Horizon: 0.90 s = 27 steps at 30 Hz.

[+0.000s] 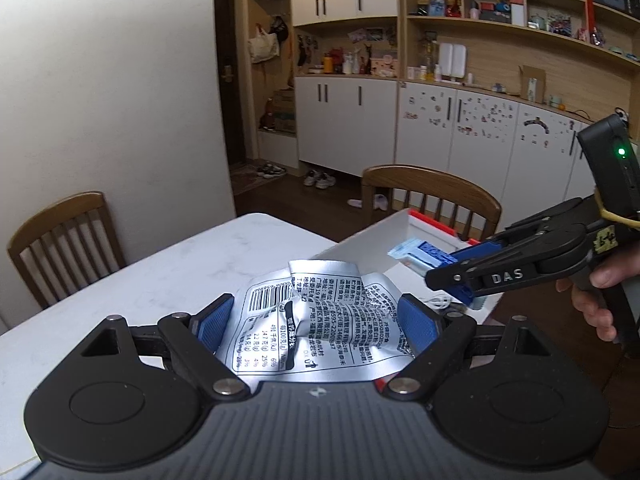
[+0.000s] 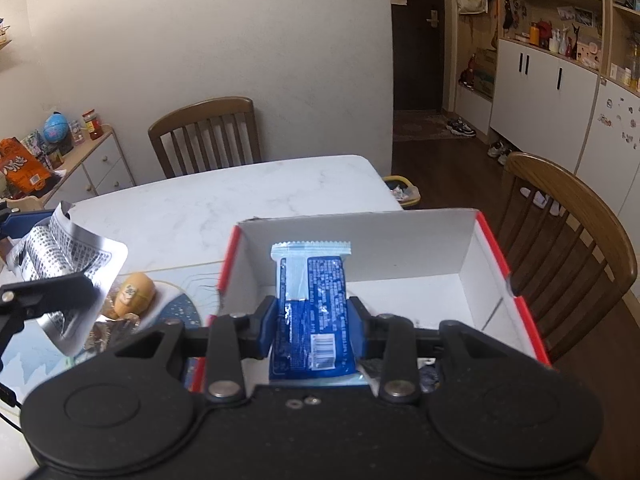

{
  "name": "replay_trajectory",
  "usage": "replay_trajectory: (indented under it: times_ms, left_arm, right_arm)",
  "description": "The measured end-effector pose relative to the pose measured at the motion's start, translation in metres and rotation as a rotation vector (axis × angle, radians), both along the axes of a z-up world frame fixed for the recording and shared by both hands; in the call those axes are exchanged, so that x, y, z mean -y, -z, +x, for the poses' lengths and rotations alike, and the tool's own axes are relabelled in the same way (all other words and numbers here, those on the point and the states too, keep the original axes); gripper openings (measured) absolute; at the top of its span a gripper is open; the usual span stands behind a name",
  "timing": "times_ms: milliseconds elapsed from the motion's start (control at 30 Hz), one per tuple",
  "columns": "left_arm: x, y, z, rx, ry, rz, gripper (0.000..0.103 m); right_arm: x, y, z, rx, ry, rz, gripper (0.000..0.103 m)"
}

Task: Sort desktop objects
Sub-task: 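Carry the silver wrapper and blue candy bar into the red shoebox with both tools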

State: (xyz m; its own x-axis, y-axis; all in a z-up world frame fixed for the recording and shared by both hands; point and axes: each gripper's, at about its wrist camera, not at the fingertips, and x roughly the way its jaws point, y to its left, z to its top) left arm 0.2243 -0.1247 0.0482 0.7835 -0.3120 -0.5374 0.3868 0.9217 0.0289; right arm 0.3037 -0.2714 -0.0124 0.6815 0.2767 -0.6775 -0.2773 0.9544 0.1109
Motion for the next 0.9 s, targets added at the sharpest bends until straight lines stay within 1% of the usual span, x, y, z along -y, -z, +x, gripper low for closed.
replay_trajectory:
  times_ms: [133,400,467,667,900]
  left_arm:
    - [0.015,0.008,0.011,-0.027,0.038,0.001,0.088]
    - [0.047,0.029,0.039,-0.088,0.107,0.041,0.088]
    - [0.052,0.037,0.046,-0.115,0.128,0.051,0.088]
    - [0.071,0.058,0.069,-0.184,0.179,0.090,0.088]
    - [0.094,0.078,0.089,-0.238,0.234,0.139,0.088]
  right_arm:
    - [0.015,0.003,0.007,-0.014,0.020,-0.001,0.036]
    - [0.048,0.016,0.024,-0.060,0.072,-0.007,0.036]
    - [0.054,0.018,0.029,-0.069,0.080,-0.012,0.036]
    - [0.061,0.029,0.043,-0.096,0.086,-0.026,0.036]
    - [0.063,0.047,0.063,-0.133,0.086,-0.039,0.036]
